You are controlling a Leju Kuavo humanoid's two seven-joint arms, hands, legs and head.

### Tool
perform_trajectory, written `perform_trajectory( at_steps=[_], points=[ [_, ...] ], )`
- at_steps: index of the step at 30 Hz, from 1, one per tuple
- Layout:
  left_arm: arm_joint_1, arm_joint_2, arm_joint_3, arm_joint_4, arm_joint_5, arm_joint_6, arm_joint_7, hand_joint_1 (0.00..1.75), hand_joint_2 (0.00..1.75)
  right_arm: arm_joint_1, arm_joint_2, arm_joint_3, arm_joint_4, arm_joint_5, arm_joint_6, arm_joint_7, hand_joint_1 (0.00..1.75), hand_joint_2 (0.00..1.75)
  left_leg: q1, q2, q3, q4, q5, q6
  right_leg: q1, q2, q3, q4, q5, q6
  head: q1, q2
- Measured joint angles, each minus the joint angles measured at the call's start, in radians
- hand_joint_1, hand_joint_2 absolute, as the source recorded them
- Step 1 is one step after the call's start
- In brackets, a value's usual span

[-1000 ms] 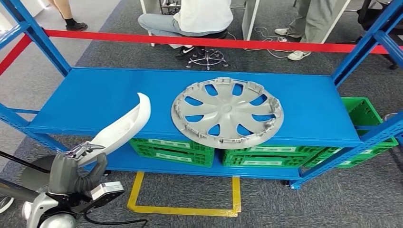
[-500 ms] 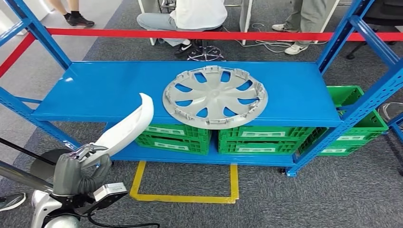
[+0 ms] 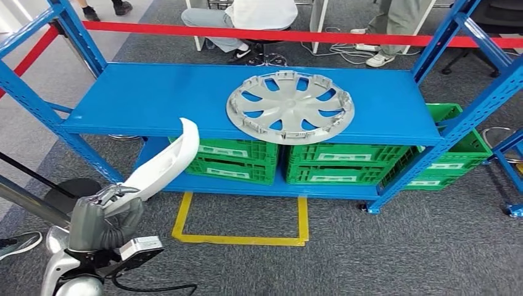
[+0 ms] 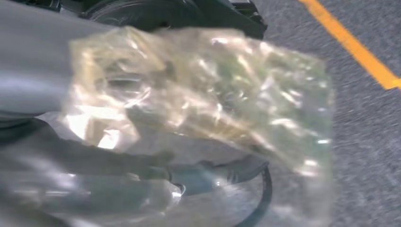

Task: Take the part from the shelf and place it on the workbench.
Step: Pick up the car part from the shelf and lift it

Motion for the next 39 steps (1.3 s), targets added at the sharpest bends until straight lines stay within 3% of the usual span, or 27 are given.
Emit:
perform_trajectory(
  at_steps=[1, 2, 3, 5, 6, 8, 9, 11, 13, 14, 15, 16, 18, 20, 23, 25, 28, 29, 30, 31, 33, 34, 35, 37, 39],
  points=[
    [0.000, -0.001, 0.000, 0.000, 0.001, 0.000, 0.000, 1.75, 1.75, 0.000, 0.000, 0.001, -0.002, -0.001, -0.001, 0.000, 0.00, 0.00, 0.000, 0.000, -0.019, 0.004, 0.012, -0.002, 0.000, 0.000, 0.033, -0.021, 0.036, 0.000, 0.000, 0.000],
    [0.000, -0.002, 0.000, 0.001, 0.002, 0.000, 0.000, 1.75, 1.75, 0.000, 0.000, 0.002, -0.004, -0.002, -0.002, 0.000, 0.00, 0.00, 0.000, 0.001, -0.037, 0.009, 0.023, -0.005, 0.000, 0.000, 0.083, -0.075, 0.064, -0.002, 0.000, 0.000],
    [-0.001, -0.003, 0.000, 0.001, 0.002, 0.000, 0.000, 1.75, 1.75, 0.000, 0.000, 0.004, -0.006, -0.004, -0.002, -0.001, 0.00, 0.00, -0.002, 0.001, -0.051, 0.014, 0.033, -0.009, 0.001, 0.000, 0.147, -0.155, 0.073, -0.003, 0.000, 0.000],
    [-0.002, -0.003, 0.001, 0.001, 0.002, 0.000, -0.001, 1.75, 1.75, -0.002, 0.000, 0.007, -0.009, -0.008, -0.004, -0.002, 0.00, 0.00, -0.004, 0.001, -0.069, 0.023, 0.053, -0.017, 0.002, 0.001, 0.249, -0.309, 0.046, -0.011, -0.001, 0.000],
    [-0.003, -0.003, 0.001, 0.001, 0.003, 0.000, -0.001, 1.75, 1.75, -0.002, 0.000, 0.009, -0.010, -0.009, -0.004, -0.002, 0.00, 0.00, -0.004, 0.001, -0.075, 0.025, 0.063, -0.022, 0.005, 0.001, 0.271, -0.349, 0.032, -0.015, -0.002, 0.000],
    [-0.004, -0.003, 0.001, 0.001, 0.006, 0.000, -0.001, 1.75, 1.75, 0.000, 0.001, 0.011, -0.010, -0.010, -0.006, 0.000, 0.00, 0.00, -0.002, 0.000, -0.085, 0.024, 0.077, -0.033, 0.005, -0.001, 0.259, -0.361, 0.038, -0.028, -0.003, 0.000],
    [-0.004, -0.002, 0.001, 0.001, 0.007, 0.000, -0.001, 1.75, 1.75, 0.002, 0.002, 0.011, -0.010, -0.010, -0.006, 0.000, 0.00, 0.00, -0.001, -0.002, -0.092, 0.034, 0.059, -0.039, 0.004, -0.003, 0.248, -0.360, 0.048, -0.037, -0.004, 0.000],
    [-0.004, -0.002, 0.000, 0.001, 0.008, 0.000, -0.001, 1.75, 1.75, 0.004, 0.003, 0.011, -0.010, -0.010, -0.007, 0.002, 0.00, 0.00, 0.004, -0.006, -0.113, 0.109, -0.031, -0.051, 0.001, -0.008, 0.225, -0.358, 0.070, -0.050, -0.008, 0.000],
    [-0.004, -0.002, 0.000, 0.001, 0.009, 0.000, -0.001, 1.75, 1.75, 0.006, 0.003, 0.012, -0.010, -0.010, -0.008, 0.002, 0.00, 0.00, 0.009, -0.007, -0.134, 0.244, -0.124, -0.060, 0.002, -0.010, 0.200, -0.349, 0.090, -0.054, -0.010, 0.000],
    [-0.004, -0.002, 0.000, 0.001, 0.009, 0.000, -0.001, 1.75, 1.75, 0.006, 0.003, 0.012, -0.010, -0.011, -0.008, 0.002, 0.00, 0.00, 0.011, -0.007, -0.134, 0.295, -0.139, -0.062, 0.002, -0.011, 0.186, -0.342, 0.098, -0.054, -0.010, 0.000],
    [-0.004, -0.002, 0.000, 0.002, 0.009, 0.000, -0.001, 1.75, 1.75, 0.006, 0.003, 0.012, -0.010, -0.011, -0.008, 0.003, 0.00, 0.00, 0.013, -0.007, -0.123, 0.314, -0.133, -0.063, 0.002, -0.011, 0.169, -0.334, 0.105, -0.052, -0.011, 0.000],
    [-0.004, -0.002, 0.000, 0.002, 0.009, 0.000, -0.001, 1.75, 1.75, 0.006, 0.003, 0.012, -0.010, -0.011, -0.009, 0.005, 0.00, 0.00, 0.014, -0.007, -0.095, 0.294, -0.111, -0.063, 0.002, -0.011, 0.153, -0.326, 0.110, -0.051, -0.011, 0.000],
    [-0.006, -0.002, 0.000, 0.002, 0.010, -0.001, -0.002, 1.75, 1.75, 0.007, 0.003, 0.017, -0.010, -0.014, -0.015, 0.012, 0.00, 0.00, 0.014, -0.009, -0.004, 0.173, -0.070, -0.058, 0.003, -0.010, 0.128, -0.312, 0.119, -0.045, -0.011, 0.000],
    [-0.009, -0.002, 0.001, 0.002, 0.010, -0.002, -0.003, 1.75, 1.75, 0.008, 0.003, 0.021, -0.010, -0.020, -0.023, 0.019, 0.00, 0.00, 0.012, -0.015, 0.063, 0.061, -0.065, -0.050, 0.005, -0.009, 0.111, -0.302, 0.130, -0.035, -0.010, 0.000],
    [-0.013, -0.002, 0.001, 0.003, 0.012, -0.006, -0.003, 1.75, 1.75, 0.009, 0.003, 0.025, -0.010, -0.027, -0.029, 0.021, 0.00, 0.00, 0.010, -0.015, 0.070, 0.022, -0.064, -0.033, 0.003, -0.007, 0.092, -0.297, 0.148, -0.018, -0.010, 0.000],
    [-0.019, -0.002, 0.002, 0.003, 0.014, -0.011, -0.003, 1.75, 1.75, 0.009, 0.003, 0.027, -0.010, -0.033, -0.030, 0.020, 0.00, 0.00, 0.013, -0.011, 0.058, 0.009, -0.054, -0.017, 0.002, -0.004, 0.067, -0.261, 0.107, -0.009, -0.007, 0.000],
    [-0.026, -0.002, 0.004, 0.005, 0.017, -0.020, -0.004, 1.75, 1.75, 0.008, 0.002, 0.028, -0.010, -0.041, -0.032, 0.013, 0.00, 0.00, 0.009, -0.006, 0.029, 0.005, -0.034, -0.002, 0.001, -0.002, 0.013, -0.082, -0.021, -0.002, -0.003, 0.000],
    [-0.027, -0.002, 0.004, 0.007, 0.018, -0.023, -0.004, 1.75, 1.75, 0.008, 0.002, 0.029, -0.010, -0.043, -0.033, 0.011, 0.00, 0.00, 0.006, -0.005, 0.019, 0.006, -0.026, -0.001, 0.001, -0.002, 0.005, -0.027, -0.037, -0.001, -0.003, 0.000],
    [-0.029, -0.002, 0.004, 0.008, 0.018, -0.027, -0.004, 1.75, 1.75, 0.008, 0.002, 0.029, -0.010, -0.044, -0.034, 0.010, 0.00, 0.00, 0.003, -0.003, 0.009, 0.007, -0.017, 0.000, 0.001, -0.002, 0.010, -0.002, -0.028, -0.002, -0.003, 0.000],
    [-0.031, -0.002, 0.004, 0.010, 0.019, -0.029, -0.004, 1.75, 1.75, 0.008, 0.002, 0.030, -0.010, -0.045, -0.034, 0.009, 0.00, 0.00, 0.000, -0.002, -0.003, 0.009, -0.008, 0.000, 0.002, -0.002, 0.032, -0.012, 0.002, -0.005, -0.003, 0.000],
    [-0.032, -0.002, 0.004, 0.012, 0.019, -0.030, -0.004, 1.75, 1.75, 0.008, 0.002, 0.031, -0.010, -0.046, -0.034, 0.009, 0.00, 0.00, -0.004, -0.002, -0.022, 0.013, 0.007, -0.001, 0.003, -0.002, 0.099, -0.094, 0.066, -0.013, -0.003, 0.000],
    [-0.033, -0.002, 0.004, 0.012, 0.019, -0.030, -0.004, 1.75, 1.75, 0.007, 0.002, 0.032, -0.010, -0.046, -0.034, 0.009, 0.00, 0.00, -0.005, -0.003, -0.029, 0.015, 0.013, -0.002, 0.005, -0.002, 0.141, -0.154, 0.079, -0.019, -0.003, 0.000],
    [-0.033, -0.003, 0.005, 0.012, 0.019, -0.030, -0.004, 1.75, 1.75, 0.006, 0.002, 0.033, -0.011, -0.046, -0.035, 0.009, 0.00, 0.00, -0.008, -0.003, -0.035, 0.017, 0.019, -0.004, 0.006, -0.002, 0.186, -0.221, 0.074, -0.023, -0.003, 0.000],
    [-0.035, -0.003, 0.005, 0.012, 0.019, -0.030, -0.004, 1.75, 1.75, 0.004, 0.002, 0.035, -0.011, -0.046, -0.035, 0.008, 0.00, 0.00, -0.010, -0.003, -0.045, 0.022, 0.035, -0.011, 0.010, -0.001, 0.246, -0.327, 0.051, -0.028, -0.004, 0.000],
    [-0.036, -0.003, 0.006, 0.013, 0.019, -0.030, -0.004, 1.75, 1.75, 0.003, 0.002, 0.037, -0.011, -0.047, -0.036, 0.007, 0.00, 0.00, -0.008, -0.002, -0.054, 0.024, 0.050, -0.022, 0.011, -0.001, 0.247, -0.354, 0.049, -0.033, -0.003, 0.000]
  ],
)
